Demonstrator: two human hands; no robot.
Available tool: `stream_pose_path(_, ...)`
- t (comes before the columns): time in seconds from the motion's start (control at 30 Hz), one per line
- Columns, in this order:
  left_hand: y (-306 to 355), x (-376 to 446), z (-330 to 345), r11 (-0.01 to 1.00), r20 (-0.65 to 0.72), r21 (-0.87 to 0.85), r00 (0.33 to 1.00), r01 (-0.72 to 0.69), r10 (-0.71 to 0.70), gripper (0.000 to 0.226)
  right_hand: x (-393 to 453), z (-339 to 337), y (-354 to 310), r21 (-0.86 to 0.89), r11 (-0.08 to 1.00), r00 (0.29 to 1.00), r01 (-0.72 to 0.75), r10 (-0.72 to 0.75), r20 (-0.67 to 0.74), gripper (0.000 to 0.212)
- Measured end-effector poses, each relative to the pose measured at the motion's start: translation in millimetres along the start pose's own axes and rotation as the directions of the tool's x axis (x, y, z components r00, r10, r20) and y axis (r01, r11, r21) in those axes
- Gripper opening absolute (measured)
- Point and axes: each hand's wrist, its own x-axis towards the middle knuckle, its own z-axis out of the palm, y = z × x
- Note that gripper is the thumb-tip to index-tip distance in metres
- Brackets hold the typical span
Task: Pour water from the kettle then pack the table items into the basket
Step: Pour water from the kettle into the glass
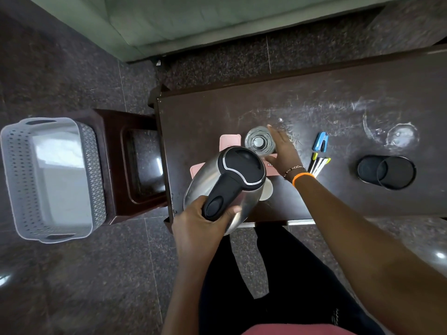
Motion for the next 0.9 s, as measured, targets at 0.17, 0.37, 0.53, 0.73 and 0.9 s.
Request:
stream_pose_path(0.17, 5, 6, 3, 1.0, 0.034, 0.023, 0.999, 0.008, -0.009, 0.05, 2, -4, 0, 0.0, 1.0, 1.0, -0.019, 0.019, 0.016, 0.085)
stream_pose_path(0.37, 15, 12, 5, 0.999, 0.063, 0.028, 0.998, 0.016, -0.018, 0.046, 3, -9, 0, 0.009, 1.0, 1.0, -0.006, 0.006, 0.024, 0.08)
stream_pose_path(0.53, 19, 20, 6, 0.997, 0.085, 0.032, 0.994, 0.064, -0.067, 0.049, 4, -9, -1, 0.0, 1.0, 1.0, -0.007, 0.007, 0.022, 0.078)
stream_pose_path(0.73, 27, 25, 6, 0.996, 0.108, 0.061, 0.992, 0.064, -0.07, 0.045, 5, -12, -3, -0.003, 0.999, 0.999, -0.038, 0.038, 0.032, 0.076)
stream_pose_path(0.9, 32, 30, 7, 0.994, 0.125, 0.078, 0.989, 0.072, -0.081, 0.048, 5, -12, -3, -0.016, 0.998, 0.998, -0.057, 0.057, 0.04, 0.076)
